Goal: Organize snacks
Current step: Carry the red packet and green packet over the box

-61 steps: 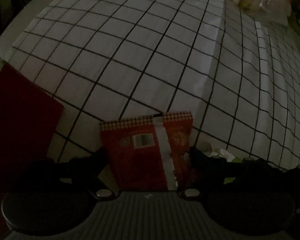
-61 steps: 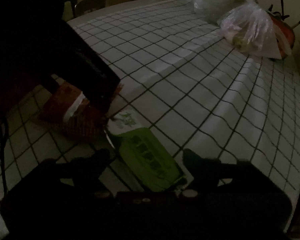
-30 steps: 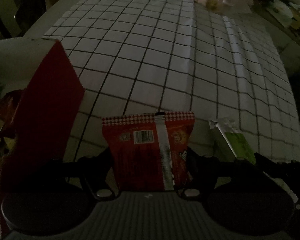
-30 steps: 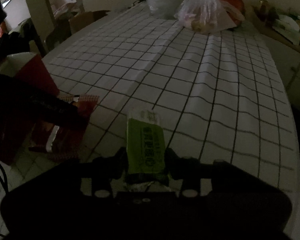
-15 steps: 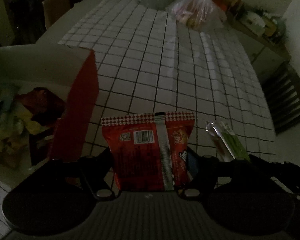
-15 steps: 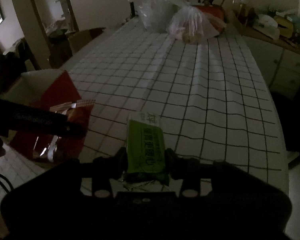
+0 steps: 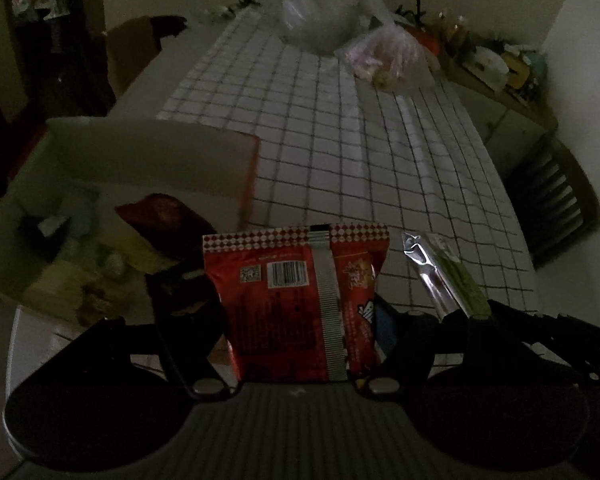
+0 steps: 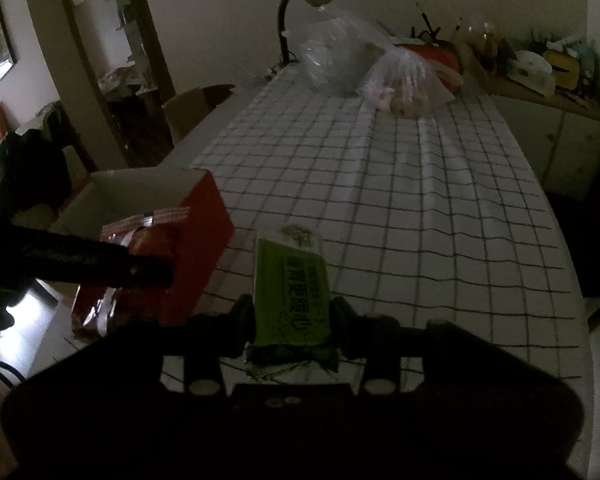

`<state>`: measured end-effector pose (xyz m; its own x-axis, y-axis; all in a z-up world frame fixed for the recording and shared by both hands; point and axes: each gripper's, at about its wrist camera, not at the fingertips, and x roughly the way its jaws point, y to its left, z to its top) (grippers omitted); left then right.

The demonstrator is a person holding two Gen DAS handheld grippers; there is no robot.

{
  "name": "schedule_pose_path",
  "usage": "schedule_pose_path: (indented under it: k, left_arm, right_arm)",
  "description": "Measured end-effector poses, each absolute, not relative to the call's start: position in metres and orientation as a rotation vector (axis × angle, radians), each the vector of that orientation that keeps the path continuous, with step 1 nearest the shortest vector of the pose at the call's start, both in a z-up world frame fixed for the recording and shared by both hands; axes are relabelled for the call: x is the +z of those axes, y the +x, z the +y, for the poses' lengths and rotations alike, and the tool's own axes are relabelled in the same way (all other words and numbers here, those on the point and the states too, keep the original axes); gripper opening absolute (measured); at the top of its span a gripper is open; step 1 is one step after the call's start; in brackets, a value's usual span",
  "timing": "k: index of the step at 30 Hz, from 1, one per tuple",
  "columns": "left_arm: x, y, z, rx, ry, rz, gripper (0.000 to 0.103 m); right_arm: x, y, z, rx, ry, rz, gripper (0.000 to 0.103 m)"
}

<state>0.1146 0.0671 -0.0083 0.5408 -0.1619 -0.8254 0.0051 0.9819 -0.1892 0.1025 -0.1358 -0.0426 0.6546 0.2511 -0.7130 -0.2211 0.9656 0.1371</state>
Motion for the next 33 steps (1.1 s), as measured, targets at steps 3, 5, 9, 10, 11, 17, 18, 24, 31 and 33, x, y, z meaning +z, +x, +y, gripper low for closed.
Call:
schedule_pose_path:
  k: [3, 5, 9, 10, 11, 17, 18, 24, 31, 33]
  left_arm:
    - [-0.002, 0.110, 0.090, -0.089, -0.178, 0.977, 0.074]
    - [0.000, 0.108, 0.106, -0.078, -0.184, 0.969, 0.074]
    - [0.002, 0.107, 0.139, -0.050, -0.197, 0.959, 0.074]
    - [0.002, 0.107, 0.147, -0.043, -0.198, 0.957, 0.074]
    - [0.003, 0.108, 0.155, -0.036, -0.199, 0.955, 0.074]
    - [0.000, 0.115, 0.200, -0.004, -0.188, 0.954, 0.074]
    - [-0.001, 0.117, 0.206, 0.003, -0.187, 0.955, 0.074]
    - [-0.012, 0.134, 0.248, 0.057, -0.198, 0.988, 0.074]
    - [-0.027, 0.160, 0.271, 0.096, -0.158, 1.031, 0.074]
    - [-0.032, 0.168, 0.273, 0.104, -0.136, 1.048, 0.074]
  right_arm:
    - [-0.037, 0.102, -0.115, 0.279, 0.032, 0.796, 0.041]
    - [-0.034, 0.102, -0.101, 0.288, 0.029, 0.785, 0.041]
    - [-0.031, 0.105, -0.072, 0.306, 0.009, 0.772, 0.041]
    - [-0.031, 0.106, -0.064, 0.311, 0.003, 0.769, 0.041]
    - [-0.032, 0.107, -0.057, 0.313, -0.001, 0.768, 0.041]
    - [-0.037, 0.118, -0.015, 0.323, -0.034, 0.767, 0.041]
    - [-0.038, 0.121, -0.008, 0.326, -0.044, 0.765, 0.041]
    - [-0.047, 0.134, 0.030, 0.339, -0.101, 0.775, 0.041]
    - [-0.068, 0.149, 0.067, 0.363, -0.172, 0.805, 0.041]
    - [-0.075, 0.154, 0.076, 0.367, -0.190, 0.816, 0.041]
